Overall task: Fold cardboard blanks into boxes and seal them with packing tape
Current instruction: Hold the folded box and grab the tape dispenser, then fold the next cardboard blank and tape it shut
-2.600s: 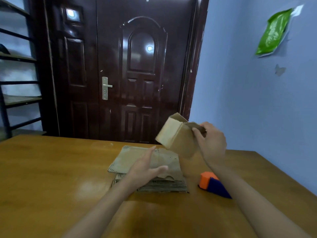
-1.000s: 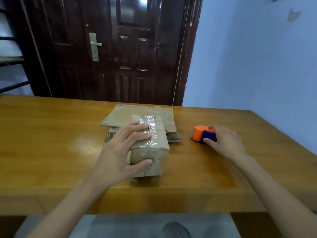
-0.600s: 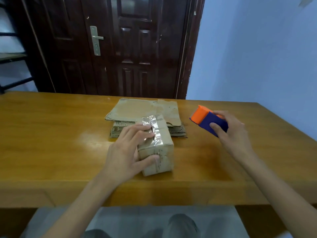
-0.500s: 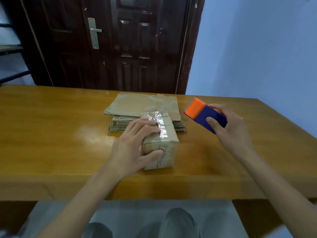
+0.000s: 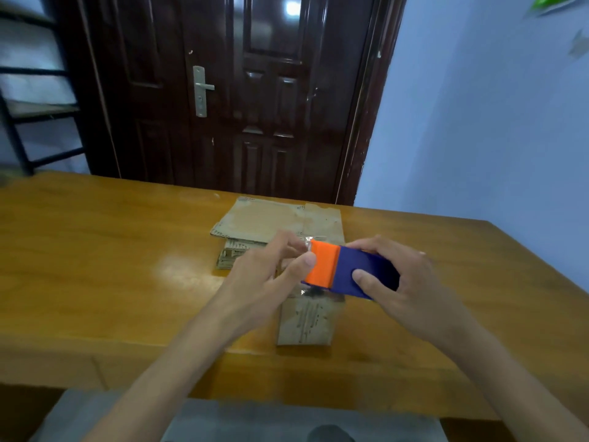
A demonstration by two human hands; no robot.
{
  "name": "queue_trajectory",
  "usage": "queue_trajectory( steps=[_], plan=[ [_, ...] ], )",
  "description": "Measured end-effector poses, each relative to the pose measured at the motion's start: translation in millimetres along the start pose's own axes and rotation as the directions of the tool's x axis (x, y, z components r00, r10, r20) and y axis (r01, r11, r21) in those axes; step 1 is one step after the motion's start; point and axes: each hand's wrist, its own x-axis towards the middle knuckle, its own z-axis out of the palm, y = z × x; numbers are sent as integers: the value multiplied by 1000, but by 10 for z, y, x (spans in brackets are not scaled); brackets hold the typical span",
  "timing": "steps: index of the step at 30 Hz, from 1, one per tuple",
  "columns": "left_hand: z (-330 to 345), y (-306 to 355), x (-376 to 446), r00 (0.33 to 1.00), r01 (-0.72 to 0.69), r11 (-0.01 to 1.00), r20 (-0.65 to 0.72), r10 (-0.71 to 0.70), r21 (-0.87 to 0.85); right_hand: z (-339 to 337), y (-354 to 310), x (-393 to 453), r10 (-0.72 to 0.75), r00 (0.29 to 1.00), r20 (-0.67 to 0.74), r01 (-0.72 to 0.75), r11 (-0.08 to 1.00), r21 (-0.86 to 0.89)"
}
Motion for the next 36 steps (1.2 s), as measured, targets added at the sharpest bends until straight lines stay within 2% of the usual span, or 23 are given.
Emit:
queue_trajectory(
  steps=[10, 20, 23, 26, 31, 36],
  plan=[
    [79, 9, 85, 989, 150, 936, 34, -147, -319, 11, 11, 4, 4, 1000, 6, -4, 1000, -4],
    [170, 22, 90, 974, 216, 904, 18, -226, -370, -38, 14, -18, 18, 999, 45, -21, 997, 71],
    [184, 66, 73, 969, 227, 904, -9, -247, -362, -53, -6, -21, 12, 999, 53, -16, 998, 58],
    [172, 72, 75, 972, 215, 930, -27, -233, -298, -60, -43, -22, 2, 997, 78, 1, 1000, -31],
    [160, 97, 49, 989, 101, 994, -103, -104, -42, -98, -196, -25, -62, 994, 89, 83, 960, -266],
    [127, 77, 22, 995, 91, 991, -25, -93, -100, -179, -313, -59, -61, 994, 92, 87, 949, -304]
  ],
)
